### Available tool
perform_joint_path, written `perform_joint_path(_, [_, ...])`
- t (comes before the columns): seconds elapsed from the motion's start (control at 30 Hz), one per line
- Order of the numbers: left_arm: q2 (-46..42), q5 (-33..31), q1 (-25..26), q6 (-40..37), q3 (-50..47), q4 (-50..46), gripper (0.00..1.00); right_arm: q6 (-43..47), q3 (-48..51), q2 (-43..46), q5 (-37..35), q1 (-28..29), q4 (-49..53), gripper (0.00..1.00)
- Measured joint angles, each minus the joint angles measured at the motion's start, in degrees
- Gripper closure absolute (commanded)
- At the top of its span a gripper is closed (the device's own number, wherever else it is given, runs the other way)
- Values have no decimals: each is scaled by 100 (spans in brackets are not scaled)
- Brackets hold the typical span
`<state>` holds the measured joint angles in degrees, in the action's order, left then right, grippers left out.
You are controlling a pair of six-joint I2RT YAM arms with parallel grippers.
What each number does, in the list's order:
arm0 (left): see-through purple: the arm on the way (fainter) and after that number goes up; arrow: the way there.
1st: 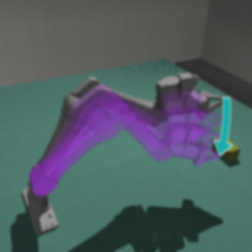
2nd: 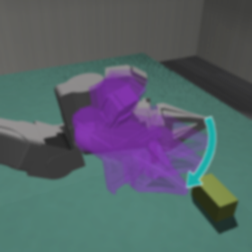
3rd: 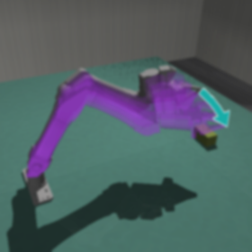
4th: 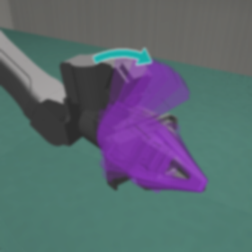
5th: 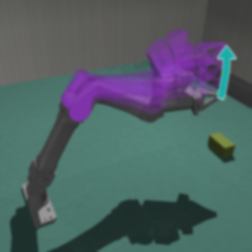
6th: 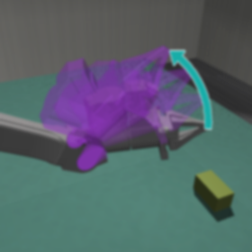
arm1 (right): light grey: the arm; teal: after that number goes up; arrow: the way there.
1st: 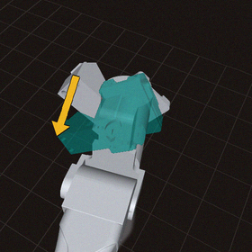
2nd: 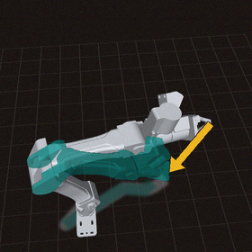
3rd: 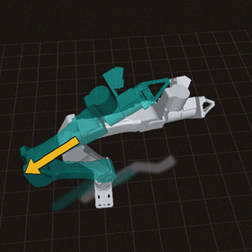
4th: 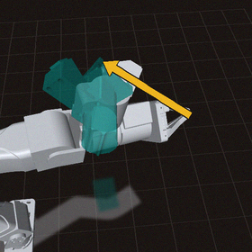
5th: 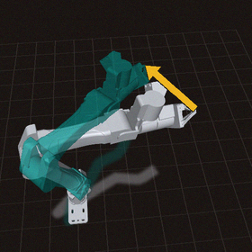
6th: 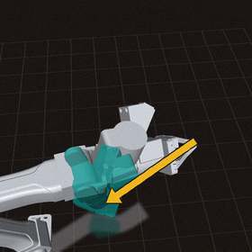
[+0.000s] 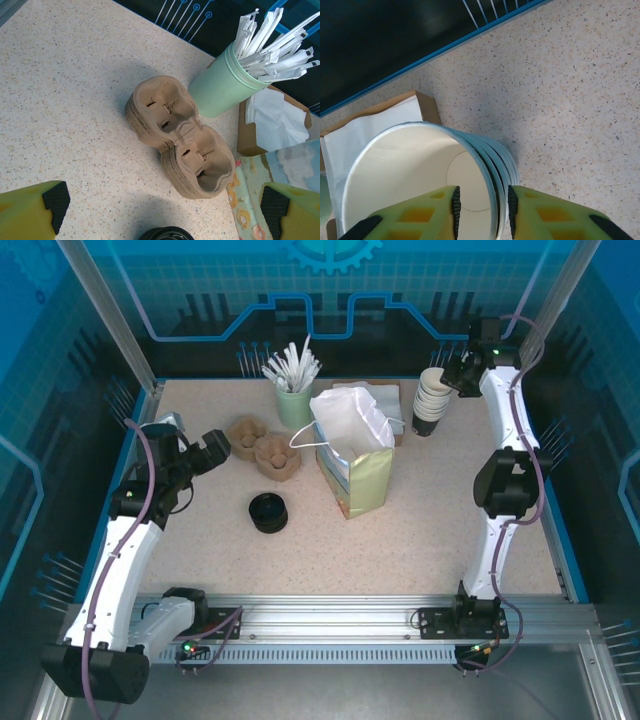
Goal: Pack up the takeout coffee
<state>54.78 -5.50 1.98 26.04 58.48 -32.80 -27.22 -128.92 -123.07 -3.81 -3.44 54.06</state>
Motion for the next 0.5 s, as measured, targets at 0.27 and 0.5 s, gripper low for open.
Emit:
perform_joint_path(0.27, [120, 48, 0, -2, 87, -24, 1, 48, -20, -9, 87, 0, 35, 92])
perform_joint_path(0.5, [142, 66, 0, -2, 129, -37, 1, 87, -20, -9, 92, 0, 46, 100])
